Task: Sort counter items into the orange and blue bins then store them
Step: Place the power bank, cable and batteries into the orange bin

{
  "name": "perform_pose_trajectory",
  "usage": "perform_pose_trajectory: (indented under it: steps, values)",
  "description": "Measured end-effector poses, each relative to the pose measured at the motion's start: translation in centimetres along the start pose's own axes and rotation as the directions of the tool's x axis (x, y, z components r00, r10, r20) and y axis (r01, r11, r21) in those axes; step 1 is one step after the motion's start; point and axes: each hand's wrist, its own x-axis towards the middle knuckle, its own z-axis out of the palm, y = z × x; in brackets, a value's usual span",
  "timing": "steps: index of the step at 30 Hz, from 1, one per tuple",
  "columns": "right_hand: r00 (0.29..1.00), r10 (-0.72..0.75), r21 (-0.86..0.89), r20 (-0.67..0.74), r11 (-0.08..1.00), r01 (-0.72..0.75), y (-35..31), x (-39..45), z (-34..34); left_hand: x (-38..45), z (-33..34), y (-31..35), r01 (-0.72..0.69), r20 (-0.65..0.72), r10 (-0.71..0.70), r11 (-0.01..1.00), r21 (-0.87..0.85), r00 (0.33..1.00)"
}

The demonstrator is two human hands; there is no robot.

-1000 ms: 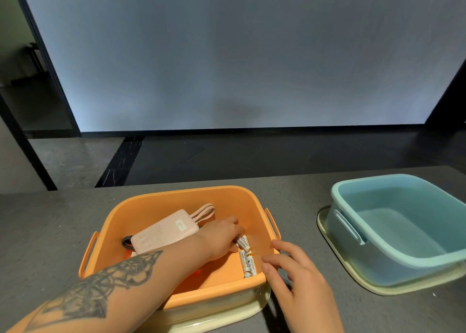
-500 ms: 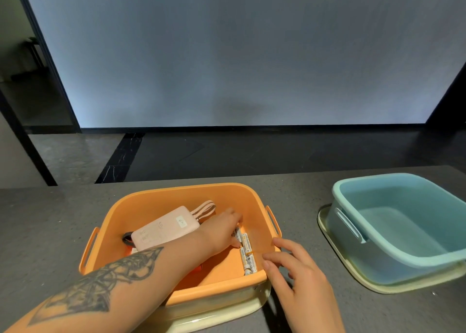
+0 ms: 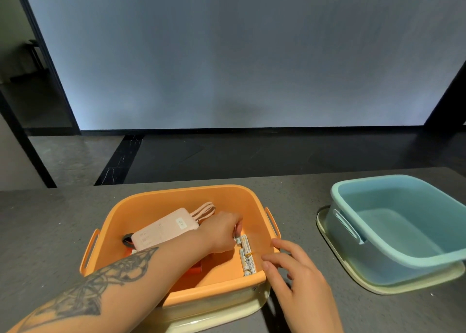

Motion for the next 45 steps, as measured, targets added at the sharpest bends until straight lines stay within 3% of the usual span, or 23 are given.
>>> perform_pose_trajectory:
  steps: [7,15,21,24,27,31,35,37,40,45]
  values:
    - [1.0,-0.006,0.017,-0.024,1.0,0.006,0.0,-0.2,0.1,-0.6,0.9,0.7,-0.017,0.111,-0.005,0.98,0.196,0.994]
    - [1.0,-0.007,0.008,-0.028,1.0,0.007,0.2,-0.1,0.2,0.0,0.5,0.8,0.033,-0.084,-0.015,0.976,0.215,0.996]
    - [1.0,-0.01,0.018,-0.03,1.0,0.01,0.1,-0.1,0.1,-0.3,-0.6,0.6,0.018,-0.113,0.007,0.974,0.224,0.994]
    - [0.999,-0.015,0.022,-0.042,1.0,0.016,0.1,-0.2,0.1,-0.3,-2.4,1.1,0.019,-0.169,0.042,0.939,0.342,0.985]
    - [0.999,-0.019,0.029,-0.045,0.999,0.02,0.2,-0.2,0.1,-0.8,-4.1,0.8,-0.01,-0.058,0.048,0.849,0.528,0.997]
    - [0.999,-0.017,0.033,-0.035,0.999,0.018,0.1,-0.3,0.1,-1.8,-4.3,0.9,-0.08,0.186,-0.047,0.782,0.618,0.982]
    - [0.999,-0.018,0.03,-0.03,0.999,0.018,0.1,-0.3,0.0,-2.0,-3.1,1.4,-0.132,0.296,-0.131,0.68,0.721,0.946]
    - [1.0,-0.016,0.029,-0.026,0.999,0.017,0.1,-0.3,0.0,-2.1,-2.7,1.7,-0.151,0.305,-0.157,0.609,0.778,0.939]
    - [0.999,-0.023,0.027,-0.035,0.999,0.024,0.1,-0.2,0.0,-2.0,-2.4,1.9,-0.141,0.26,-0.123,0.587,0.797,0.958]
    - [0.999,-0.027,0.019,-0.034,0.999,0.027,0.3,-0.2,0.1,-2.2,-1.9,1.2,-0.051,0.11,-0.037,0.711,0.701,0.993]
